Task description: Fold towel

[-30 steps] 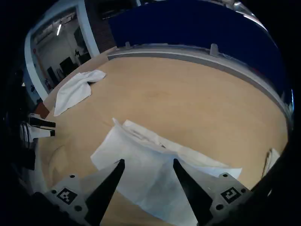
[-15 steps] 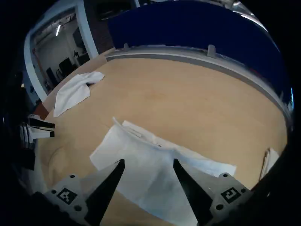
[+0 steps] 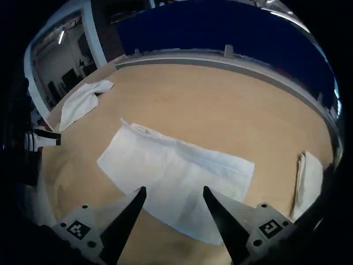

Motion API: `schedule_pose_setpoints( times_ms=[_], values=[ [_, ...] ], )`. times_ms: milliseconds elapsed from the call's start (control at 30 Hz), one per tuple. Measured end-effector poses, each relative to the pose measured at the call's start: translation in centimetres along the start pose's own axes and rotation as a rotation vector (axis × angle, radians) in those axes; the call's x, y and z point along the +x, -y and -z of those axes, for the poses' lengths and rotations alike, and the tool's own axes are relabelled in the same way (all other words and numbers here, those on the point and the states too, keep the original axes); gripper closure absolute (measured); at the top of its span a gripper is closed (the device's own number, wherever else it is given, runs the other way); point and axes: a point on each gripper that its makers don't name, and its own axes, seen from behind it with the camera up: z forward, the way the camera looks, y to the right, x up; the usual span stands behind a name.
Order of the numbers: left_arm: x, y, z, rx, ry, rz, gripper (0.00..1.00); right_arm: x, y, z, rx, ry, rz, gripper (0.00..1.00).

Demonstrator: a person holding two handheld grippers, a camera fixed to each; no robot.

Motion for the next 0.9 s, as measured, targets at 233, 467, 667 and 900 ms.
schedule_pose_setpoints(
  times_ms=[233,467,667,900],
  values=[
    [-0.2,-0.1,0.2,0.001,0.003,-0.003,0.11,-2.5,-2.0,1.8,-0.032,0.019,-0.013,0.00],
    [-0.1,-0.3,0.4,-0.002,0.003,-0.002,0.11,-5.2,-3.6,3.6,-0.058,0.049,-0.011,0.00],
    [-0.1,-0.4,0.2,-0.003,0.005,-0.003,0.11,-6.7,-4.5,4.2,-0.068,0.067,-0.020,0.00],
    [-0.1,-0.6,0.0,-0.004,0.006,-0.005,0.11,-7.8,-4.9,4.3,-0.067,0.087,-0.003,0.11]
  ],
)
